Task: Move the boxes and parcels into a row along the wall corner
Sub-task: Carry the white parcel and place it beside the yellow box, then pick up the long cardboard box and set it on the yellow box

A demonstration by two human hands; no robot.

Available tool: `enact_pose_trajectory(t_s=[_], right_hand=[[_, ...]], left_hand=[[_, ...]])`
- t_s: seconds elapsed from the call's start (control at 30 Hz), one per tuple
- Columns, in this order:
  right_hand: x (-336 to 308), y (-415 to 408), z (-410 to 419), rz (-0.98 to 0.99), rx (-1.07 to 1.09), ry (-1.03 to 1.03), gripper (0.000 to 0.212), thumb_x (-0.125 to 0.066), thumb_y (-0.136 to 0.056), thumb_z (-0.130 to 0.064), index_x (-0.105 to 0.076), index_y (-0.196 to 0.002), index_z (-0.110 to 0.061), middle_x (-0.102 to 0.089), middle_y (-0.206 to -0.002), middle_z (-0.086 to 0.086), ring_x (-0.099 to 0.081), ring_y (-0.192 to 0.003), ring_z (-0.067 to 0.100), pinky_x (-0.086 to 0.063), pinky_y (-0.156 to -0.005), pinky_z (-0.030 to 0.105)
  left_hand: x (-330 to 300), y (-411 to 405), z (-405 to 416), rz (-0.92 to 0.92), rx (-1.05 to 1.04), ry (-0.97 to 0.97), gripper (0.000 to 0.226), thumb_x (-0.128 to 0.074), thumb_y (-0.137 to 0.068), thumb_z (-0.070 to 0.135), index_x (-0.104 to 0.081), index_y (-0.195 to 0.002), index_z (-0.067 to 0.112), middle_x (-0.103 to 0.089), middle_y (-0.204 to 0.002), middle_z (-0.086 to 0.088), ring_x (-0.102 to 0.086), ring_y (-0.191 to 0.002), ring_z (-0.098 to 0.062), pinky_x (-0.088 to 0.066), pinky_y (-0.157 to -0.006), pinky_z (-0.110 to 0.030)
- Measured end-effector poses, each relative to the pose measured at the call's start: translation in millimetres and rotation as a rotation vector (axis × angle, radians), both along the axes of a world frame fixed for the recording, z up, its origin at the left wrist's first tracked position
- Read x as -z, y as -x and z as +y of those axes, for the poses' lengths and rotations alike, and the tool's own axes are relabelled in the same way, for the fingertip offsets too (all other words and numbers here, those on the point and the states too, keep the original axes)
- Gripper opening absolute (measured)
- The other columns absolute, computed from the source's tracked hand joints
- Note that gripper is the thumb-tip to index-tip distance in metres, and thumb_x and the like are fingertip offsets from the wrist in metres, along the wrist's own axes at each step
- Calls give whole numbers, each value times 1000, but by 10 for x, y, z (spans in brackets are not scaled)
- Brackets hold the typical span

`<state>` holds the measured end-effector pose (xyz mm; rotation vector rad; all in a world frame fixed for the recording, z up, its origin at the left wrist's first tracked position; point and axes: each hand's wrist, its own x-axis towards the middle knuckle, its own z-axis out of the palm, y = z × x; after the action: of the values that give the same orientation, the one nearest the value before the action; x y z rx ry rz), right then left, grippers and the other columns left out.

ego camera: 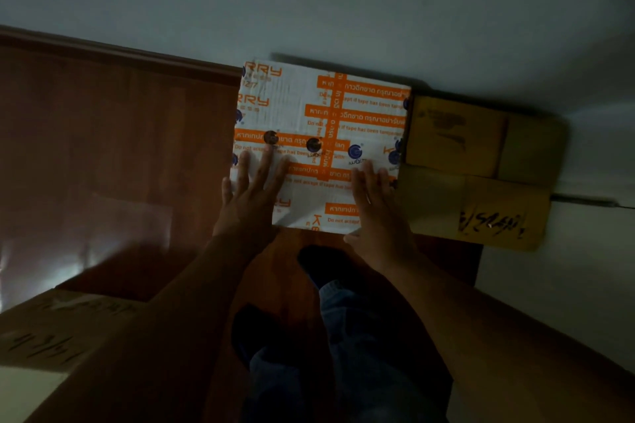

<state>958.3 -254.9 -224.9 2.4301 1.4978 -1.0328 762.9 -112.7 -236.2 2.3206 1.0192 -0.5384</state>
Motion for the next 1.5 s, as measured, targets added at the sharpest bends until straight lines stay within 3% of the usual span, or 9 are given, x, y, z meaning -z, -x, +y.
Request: enact_pose_trajectory(t_s=[0.17,0.27,0.37,0.47,0.57,0.73,1.07,1.27,1.5], right_hand=[[-151,60,123,52,75,-11,98,-59,-94,-52,2,-162,-18,14,-169,5,16,-155,28,-11,-123,47],[-264,186,262,57,54,-49,87,-55,-98,-48,-8,-162,-15,3,-171,7,8,-156,24,-17,-125,46],[-404,450,488,68,-3,-106,75,-57,-99,-39,-23,-160,-13,-11,-170,9,-11,-156,25,-29,-120,44],[-532,816,726,100,-105,-136,64,-57,-98,-31,-35,-155,-11,-35,-162,11,-35,-148,28,-41,-113,46],[-627,1275,915,109,-246,-126,56,-54,-99,-35,-44,-150,-14,-55,-146,10,-53,-132,28,-49,-101,41],[-820,2184,1039,182,-490,-131,58,-50,-101,-39,-36,-154,-19,-53,-147,8,-52,-132,24,-44,-95,31],[-839,3931,639,337,-835,-95,61,-51,-102,-35,-31,-157,-17,-37,-159,6,-39,-143,22,-38,-109,33],[-652,4528,372,289,-914,-26,64,-55,-99,-30,-32,-155,-11,-37,-158,8,-39,-142,25,-38,-114,41],[-328,4720,136,300,-817,118,33,-50,-102,-25,-49,-133,-16,-56,-134,4,-56,-122,21,-55,-93,37]], left_hand=[[-121,4,-17,-66,-88,16,106,-64,-87,60,1,-163,27,18,-169,2,15,-155,-35,-8,-121,-64],[-219,97,-68,-60,-171,45,91,-52,-94,59,-3,-163,25,12,-170,2,10,-156,-29,-9,-124,-59],[-388,341,-111,-53,-323,93,83,-50,-98,54,-8,-163,23,-3,-171,0,-4,-157,-25,-13,-124,-54],[-618,745,-120,-54,-519,96,70,-54,-98,48,-27,-158,24,-41,-158,-4,-45,-140,-28,-38,-110,-45],[-811,1279,-182,12,-667,36,64,-51,-97,54,-38,-151,23,-53,-146,-6,-59,-122,-32,-47,-95,-42],[-957,2235,-529,20,-924,-48,57,-54,-96,49,-44,-145,22,-51,-144,-6,-52,-129,-31,-49,-99,-49],[-988,3676,-1730,144,-1341,-63,78,-58,-92,56,-31,-155,19,-29,-162,-8,-30,-147,-31,-40,-110,-57],[-722,3871,-2212,139,-1393,81,86,-58,-92,58,-21,-157,16,-17,-167,-10,-19,-153,-30,-34,-114,-56],[-461,4135,-2561,123,-1398,149,85,-51,-94,61,-18,-159,18,-13,-168,0,-17,-153,-35,-37,-111,-63]])
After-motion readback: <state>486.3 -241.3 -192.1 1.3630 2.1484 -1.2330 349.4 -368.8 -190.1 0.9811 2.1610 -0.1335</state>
